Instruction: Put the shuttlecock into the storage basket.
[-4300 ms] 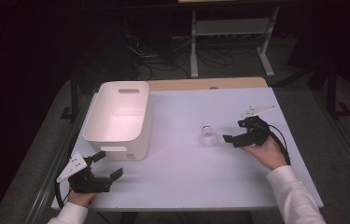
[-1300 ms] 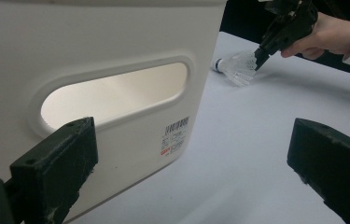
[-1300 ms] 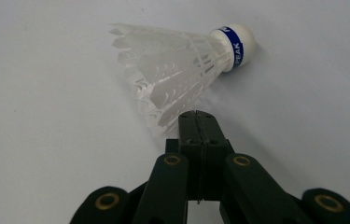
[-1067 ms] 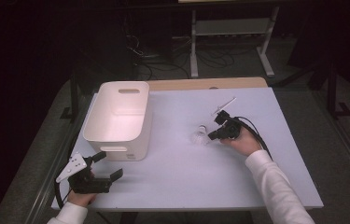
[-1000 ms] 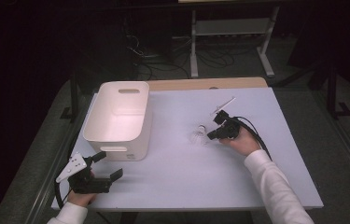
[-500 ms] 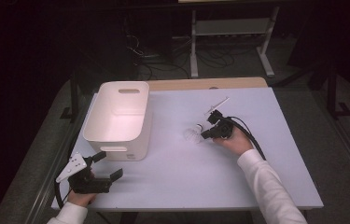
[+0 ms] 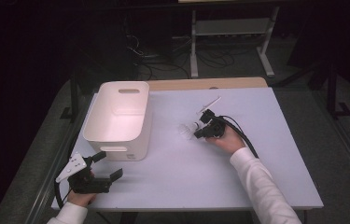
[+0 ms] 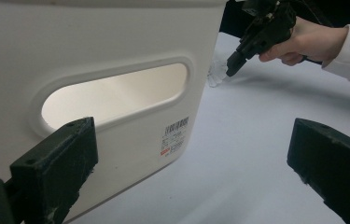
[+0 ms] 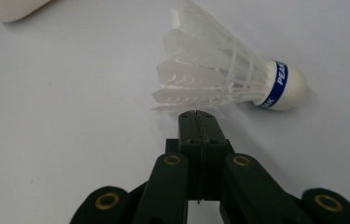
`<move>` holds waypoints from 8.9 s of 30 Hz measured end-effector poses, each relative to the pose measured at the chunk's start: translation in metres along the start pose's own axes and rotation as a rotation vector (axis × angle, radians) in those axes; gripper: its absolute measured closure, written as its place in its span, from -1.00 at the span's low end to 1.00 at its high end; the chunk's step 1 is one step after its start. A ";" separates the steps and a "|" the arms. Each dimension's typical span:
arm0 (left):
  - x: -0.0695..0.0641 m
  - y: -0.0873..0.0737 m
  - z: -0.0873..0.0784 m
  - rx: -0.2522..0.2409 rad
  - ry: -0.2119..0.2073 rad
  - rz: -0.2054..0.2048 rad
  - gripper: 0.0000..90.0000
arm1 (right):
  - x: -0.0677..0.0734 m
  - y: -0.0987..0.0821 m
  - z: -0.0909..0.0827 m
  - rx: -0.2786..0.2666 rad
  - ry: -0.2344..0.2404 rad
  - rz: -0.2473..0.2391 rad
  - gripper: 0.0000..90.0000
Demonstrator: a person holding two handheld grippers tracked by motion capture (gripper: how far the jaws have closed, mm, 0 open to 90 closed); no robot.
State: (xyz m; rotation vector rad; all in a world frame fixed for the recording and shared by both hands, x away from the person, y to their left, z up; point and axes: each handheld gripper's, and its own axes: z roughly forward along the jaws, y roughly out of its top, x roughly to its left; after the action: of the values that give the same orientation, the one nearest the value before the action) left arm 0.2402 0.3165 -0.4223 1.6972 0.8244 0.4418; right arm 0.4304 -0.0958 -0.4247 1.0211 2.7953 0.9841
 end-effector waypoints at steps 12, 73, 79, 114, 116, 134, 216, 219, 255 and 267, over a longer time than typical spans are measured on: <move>0.000 0.000 0.001 0.002 -0.003 -0.005 -0.97 | 0.002 0.013 0.006 0.005 0.004 -0.012 0.97; 0.001 0.000 0.001 0.022 -0.005 -0.009 -0.97 | -0.038 0.063 -0.012 0.002 -0.039 -0.103 -0.35; 0.001 0.000 0.001 0.017 -0.003 -0.013 -0.97 | -0.043 0.066 -0.004 0.011 -0.034 -0.162 -0.58; 0.000 0.000 0.001 0.018 0.001 -0.008 -0.97 | -0.063 0.069 0.022 0.157 0.016 -0.338 -0.27; 0.001 -0.001 0.001 0.018 0.002 -0.012 -0.97 | -0.065 0.069 0.022 0.156 0.022 -0.332 -0.18; 0.001 -0.001 0.003 0.025 0.006 -0.014 -0.97 | -0.067 0.069 0.030 0.187 0.026 -0.370 0.37; 0.000 -0.001 0.002 0.021 0.001 0.001 -0.97 | 0.020 0.088 -0.066 -0.124 0.112 -0.317 0.42; 0.000 -0.001 0.003 0.023 0.003 -0.001 -0.97 | 0.025 0.090 -0.067 -0.140 0.118 -0.327 0.42; 0.000 0.000 0.000 -0.028 0.009 -0.003 -0.97 | 0.073 0.119 -0.064 -0.215 0.198 -0.324 0.42; -0.001 0.000 0.000 -0.027 0.004 -0.008 -0.97 | 0.084 0.128 -0.062 -0.227 0.216 -0.345 0.42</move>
State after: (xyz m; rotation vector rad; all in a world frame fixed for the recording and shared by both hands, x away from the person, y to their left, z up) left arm 0.2399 0.3156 -0.4222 1.6682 0.8251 0.4488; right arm 0.4252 -0.0054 -0.2858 0.4100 2.7934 1.3841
